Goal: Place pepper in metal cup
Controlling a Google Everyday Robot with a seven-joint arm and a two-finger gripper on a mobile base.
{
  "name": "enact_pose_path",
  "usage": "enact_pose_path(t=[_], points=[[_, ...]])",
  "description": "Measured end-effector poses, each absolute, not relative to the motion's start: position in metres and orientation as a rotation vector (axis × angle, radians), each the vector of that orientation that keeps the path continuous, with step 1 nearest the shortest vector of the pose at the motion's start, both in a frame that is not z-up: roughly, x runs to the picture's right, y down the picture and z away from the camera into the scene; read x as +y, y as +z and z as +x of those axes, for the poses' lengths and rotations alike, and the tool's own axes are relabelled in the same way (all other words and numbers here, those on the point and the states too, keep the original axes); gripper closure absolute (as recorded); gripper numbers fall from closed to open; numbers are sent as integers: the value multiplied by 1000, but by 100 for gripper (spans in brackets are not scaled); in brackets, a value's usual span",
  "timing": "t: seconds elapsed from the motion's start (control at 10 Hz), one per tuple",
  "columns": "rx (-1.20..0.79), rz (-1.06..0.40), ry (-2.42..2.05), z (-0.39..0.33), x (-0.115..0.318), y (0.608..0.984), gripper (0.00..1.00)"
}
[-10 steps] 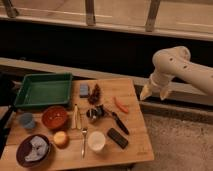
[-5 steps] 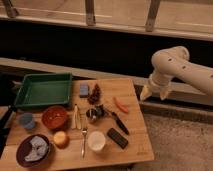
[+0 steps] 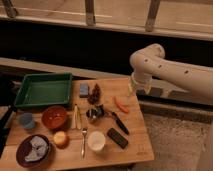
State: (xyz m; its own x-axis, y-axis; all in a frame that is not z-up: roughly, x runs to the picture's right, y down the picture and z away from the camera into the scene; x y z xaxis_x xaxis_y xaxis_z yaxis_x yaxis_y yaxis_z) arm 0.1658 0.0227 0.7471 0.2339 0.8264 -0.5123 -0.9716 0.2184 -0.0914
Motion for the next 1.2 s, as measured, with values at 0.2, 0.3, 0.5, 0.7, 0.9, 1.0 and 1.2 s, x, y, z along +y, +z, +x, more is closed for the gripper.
enact_pose_path(t=[0.2,0.3,0.5,0.7,0.9,1.0,1.2], points=[[338,-449,1232,139,27,754,31],[244,-452,1236,129,31,754,31],[126,-436,1258,125,42,760,31],[87,-448,1265,120,45,762,31],[88,-449,1267,122,45,762,31],[89,-450,1265,121,45,762,31],[108,-442,1246,117,49,767,31]])
